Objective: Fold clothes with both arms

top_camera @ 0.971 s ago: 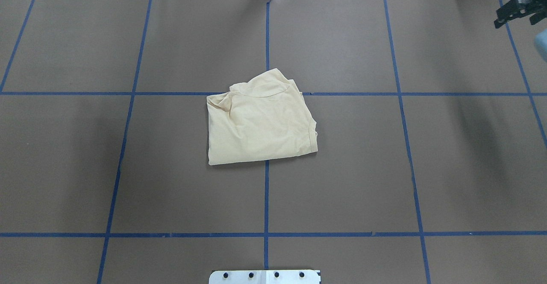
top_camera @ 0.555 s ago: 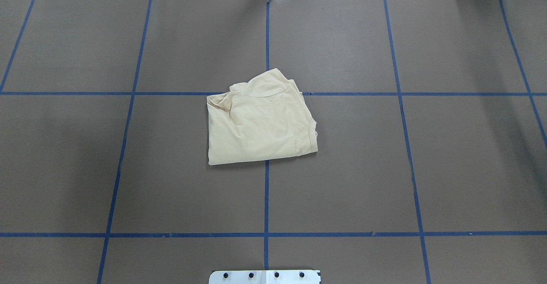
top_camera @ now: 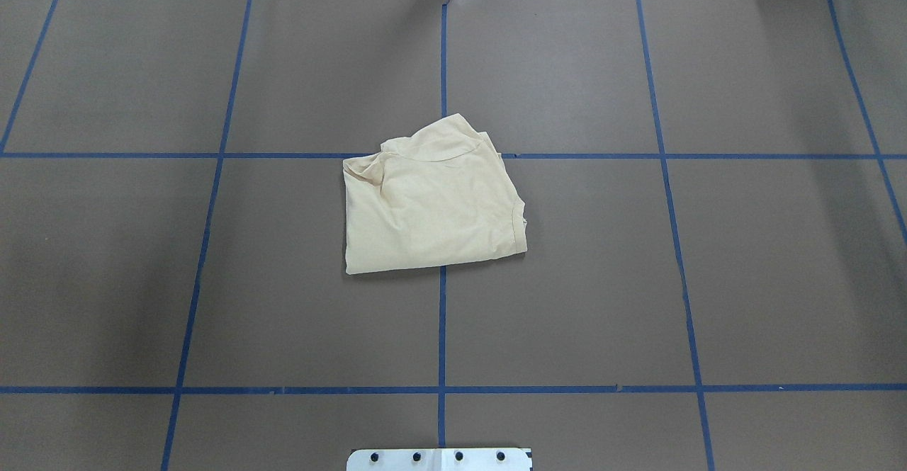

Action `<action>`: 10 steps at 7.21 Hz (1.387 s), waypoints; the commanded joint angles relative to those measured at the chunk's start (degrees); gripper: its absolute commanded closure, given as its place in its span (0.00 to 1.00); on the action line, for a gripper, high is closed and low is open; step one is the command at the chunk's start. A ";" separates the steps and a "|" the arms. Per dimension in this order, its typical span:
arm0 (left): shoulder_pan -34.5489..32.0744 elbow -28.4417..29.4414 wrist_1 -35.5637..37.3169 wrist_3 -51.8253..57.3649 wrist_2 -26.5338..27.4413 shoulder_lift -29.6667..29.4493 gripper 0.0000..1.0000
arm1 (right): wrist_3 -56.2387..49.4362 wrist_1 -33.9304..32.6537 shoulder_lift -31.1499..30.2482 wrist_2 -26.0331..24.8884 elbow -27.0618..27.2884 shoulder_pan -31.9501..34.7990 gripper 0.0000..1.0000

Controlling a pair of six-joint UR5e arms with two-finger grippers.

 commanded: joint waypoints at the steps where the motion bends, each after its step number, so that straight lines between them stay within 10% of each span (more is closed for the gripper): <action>1: 0.19 -1.34 0.15 -5.49 -2.47 1.50 0.01 | -0.10 -3.05 -4.18 -0.55 3.52 -0.18 0.00; 10: 0.28 -2.57 -1.88 -12.47 -2.47 2.55 0.01 | 3.85 6.79 -7.28 -0.47 1.85 -0.18 0.00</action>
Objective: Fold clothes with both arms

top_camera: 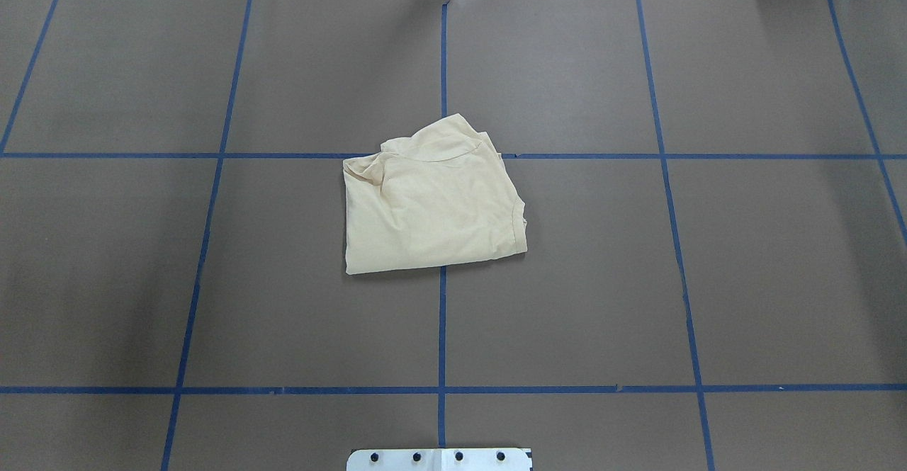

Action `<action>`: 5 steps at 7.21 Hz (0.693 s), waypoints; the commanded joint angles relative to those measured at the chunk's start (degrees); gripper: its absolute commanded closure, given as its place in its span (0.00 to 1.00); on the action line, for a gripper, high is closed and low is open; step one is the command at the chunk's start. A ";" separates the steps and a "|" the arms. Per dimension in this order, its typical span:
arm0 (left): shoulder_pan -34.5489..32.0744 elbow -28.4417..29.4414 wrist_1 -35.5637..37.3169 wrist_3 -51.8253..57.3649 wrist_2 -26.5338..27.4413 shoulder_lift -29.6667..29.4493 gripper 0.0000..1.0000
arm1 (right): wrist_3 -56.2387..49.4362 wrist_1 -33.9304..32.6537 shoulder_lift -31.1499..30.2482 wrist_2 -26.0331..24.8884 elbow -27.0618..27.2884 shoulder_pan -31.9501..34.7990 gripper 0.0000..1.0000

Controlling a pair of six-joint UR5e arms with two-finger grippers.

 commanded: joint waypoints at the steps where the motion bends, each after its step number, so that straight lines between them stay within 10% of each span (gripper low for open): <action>1: 0.00 -0.45 -0.16 -2.49 0.01 0.01 0.01 | 0.17 0.05 0.12 -0.01 -0.15 0.00 0.00; 5: 0.00 -0.45 -0.86 -2.67 0.01 0.01 0.01 | 0.00 0.13 0.21 -0.01 -0.15 0.00 0.00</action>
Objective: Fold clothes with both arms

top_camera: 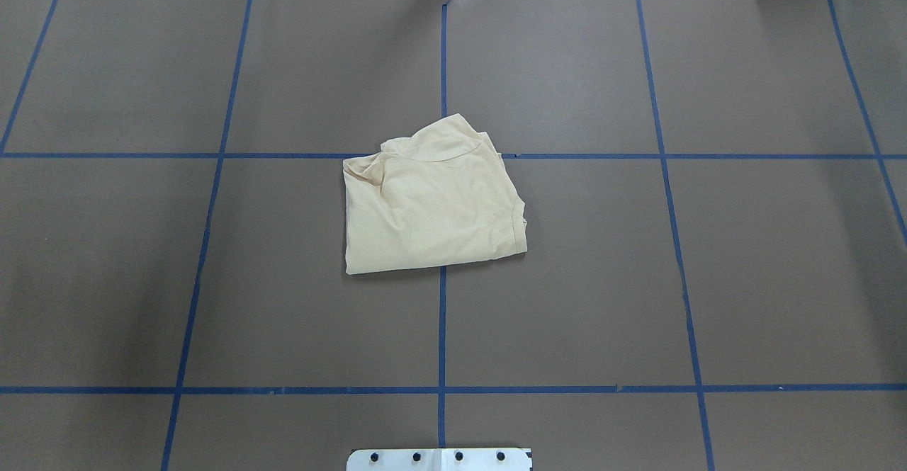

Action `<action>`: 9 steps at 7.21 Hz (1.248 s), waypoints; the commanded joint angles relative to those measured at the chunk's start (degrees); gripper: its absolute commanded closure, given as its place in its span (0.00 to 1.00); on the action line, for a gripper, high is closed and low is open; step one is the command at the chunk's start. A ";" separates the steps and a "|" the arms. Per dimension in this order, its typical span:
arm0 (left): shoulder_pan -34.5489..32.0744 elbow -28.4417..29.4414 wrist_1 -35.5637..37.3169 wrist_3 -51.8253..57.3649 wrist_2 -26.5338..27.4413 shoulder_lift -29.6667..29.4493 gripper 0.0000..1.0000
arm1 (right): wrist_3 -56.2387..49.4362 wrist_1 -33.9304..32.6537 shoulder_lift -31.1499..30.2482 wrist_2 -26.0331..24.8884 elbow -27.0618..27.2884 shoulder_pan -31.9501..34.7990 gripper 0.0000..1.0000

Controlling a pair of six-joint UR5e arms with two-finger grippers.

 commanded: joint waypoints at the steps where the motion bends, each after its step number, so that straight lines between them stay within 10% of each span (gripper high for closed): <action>1: 0.00 -0.03 -0.12 -0.02 0.00 -0.09 0.01 | -0.16 0.01 0.24 0.00 0.40 0.00 0.00; 9: 0.09 -0.03 -0.12 -0.11 0.00 -0.44 0.01 | -0.16 0.01 0.59 0.53 1.28 0.00 0.00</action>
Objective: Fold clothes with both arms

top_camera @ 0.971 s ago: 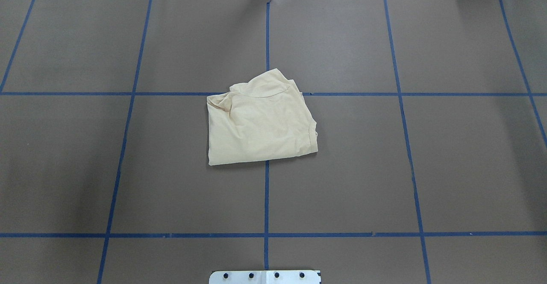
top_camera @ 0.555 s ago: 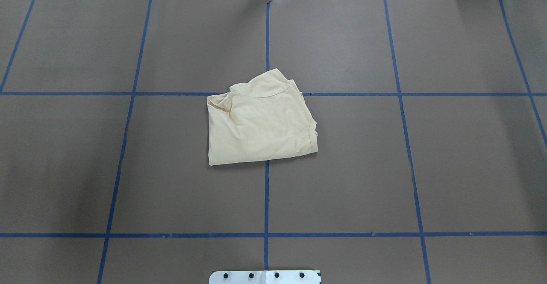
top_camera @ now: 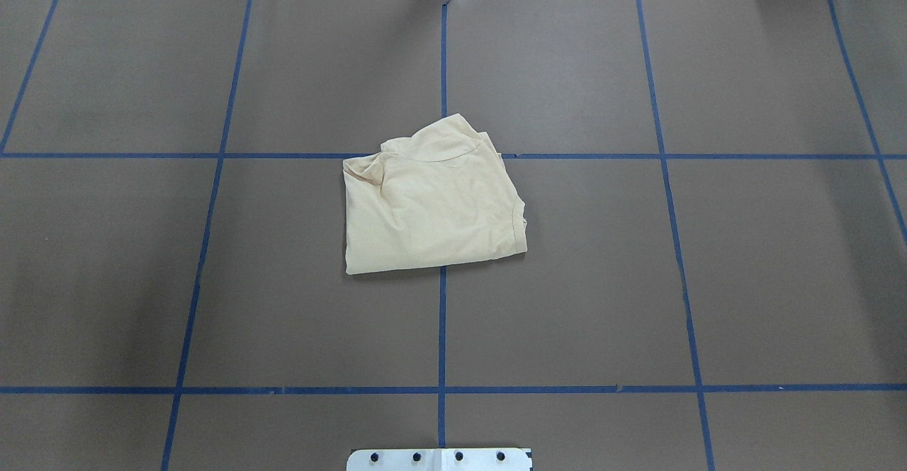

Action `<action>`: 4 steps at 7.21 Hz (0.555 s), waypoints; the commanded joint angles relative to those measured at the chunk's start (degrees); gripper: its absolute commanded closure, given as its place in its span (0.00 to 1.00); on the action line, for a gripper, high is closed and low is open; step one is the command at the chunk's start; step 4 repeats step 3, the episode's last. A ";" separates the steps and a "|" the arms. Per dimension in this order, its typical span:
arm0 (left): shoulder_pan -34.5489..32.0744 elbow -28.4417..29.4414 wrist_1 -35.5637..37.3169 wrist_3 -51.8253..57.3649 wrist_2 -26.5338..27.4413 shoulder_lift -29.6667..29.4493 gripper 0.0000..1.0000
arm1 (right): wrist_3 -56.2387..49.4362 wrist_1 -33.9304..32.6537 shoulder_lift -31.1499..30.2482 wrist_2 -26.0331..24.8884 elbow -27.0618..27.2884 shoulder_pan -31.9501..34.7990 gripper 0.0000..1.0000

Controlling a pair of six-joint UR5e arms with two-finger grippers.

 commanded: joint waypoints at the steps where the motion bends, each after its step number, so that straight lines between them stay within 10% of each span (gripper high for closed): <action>1: 0.07 0.00 0.00 -0.03 0.02 -0.19 0.01 | -0.09 0.00 0.13 0.03 0.56 0.00 0.00; 4: 0.07 0.00 0.00 0.06 -0.06 -0.19 0.01 | -0.09 0.00 0.05 0.12 1.08 0.00 0.00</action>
